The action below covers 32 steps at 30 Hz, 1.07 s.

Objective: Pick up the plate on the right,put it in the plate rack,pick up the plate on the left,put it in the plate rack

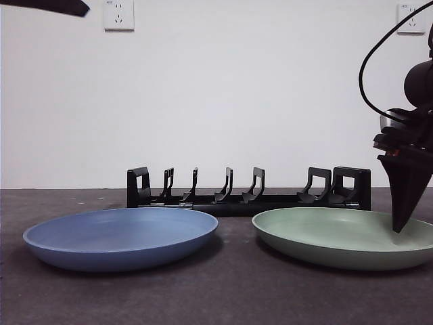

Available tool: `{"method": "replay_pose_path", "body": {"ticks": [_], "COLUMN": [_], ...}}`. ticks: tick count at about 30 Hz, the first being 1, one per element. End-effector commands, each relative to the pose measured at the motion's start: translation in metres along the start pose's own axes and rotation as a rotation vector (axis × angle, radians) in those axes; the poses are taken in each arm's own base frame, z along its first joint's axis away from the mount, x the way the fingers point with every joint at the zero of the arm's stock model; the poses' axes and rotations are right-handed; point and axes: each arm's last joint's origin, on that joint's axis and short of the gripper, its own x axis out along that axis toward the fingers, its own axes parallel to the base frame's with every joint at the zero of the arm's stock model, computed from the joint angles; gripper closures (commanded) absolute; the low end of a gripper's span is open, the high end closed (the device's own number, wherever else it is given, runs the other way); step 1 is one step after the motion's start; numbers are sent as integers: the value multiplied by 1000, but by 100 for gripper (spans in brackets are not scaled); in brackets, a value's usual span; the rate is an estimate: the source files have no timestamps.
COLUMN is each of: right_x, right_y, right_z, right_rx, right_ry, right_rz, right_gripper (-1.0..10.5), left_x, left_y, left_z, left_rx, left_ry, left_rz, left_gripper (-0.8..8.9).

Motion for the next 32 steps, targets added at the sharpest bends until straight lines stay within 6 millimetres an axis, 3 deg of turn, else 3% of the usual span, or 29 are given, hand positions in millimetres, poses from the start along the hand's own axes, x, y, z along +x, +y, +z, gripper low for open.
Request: {"method": "replay_pose_path", "body": {"ticks": [1,7,11,20,25,32], "right_x": [3,4,4,-2,-31,-97], "right_y": [0,0,0,1,11,38], "right_z": [2,3,5,3,-1,-9], "right_rx": [2,-2,-7,-8,-22,-78], "right_ry": [0,-13,-30,-31,-78,-184], "right_rz": [15,14,13,16,59,166], "right_gripper": [807,830,963,962,961,962], "left_x": [6,23,36,60,71,88], "left_y": [0,-4,-9,-28,-41,-53], "left_z": [2,2,4,7,8,15], "left_rx": [62,146,217,456,630,844], "left_ry": [22,93,125,195,243,242], "left_rz": [9,9,4,20,35,110], "left_gripper": [187,186,186,186,186,186]}}
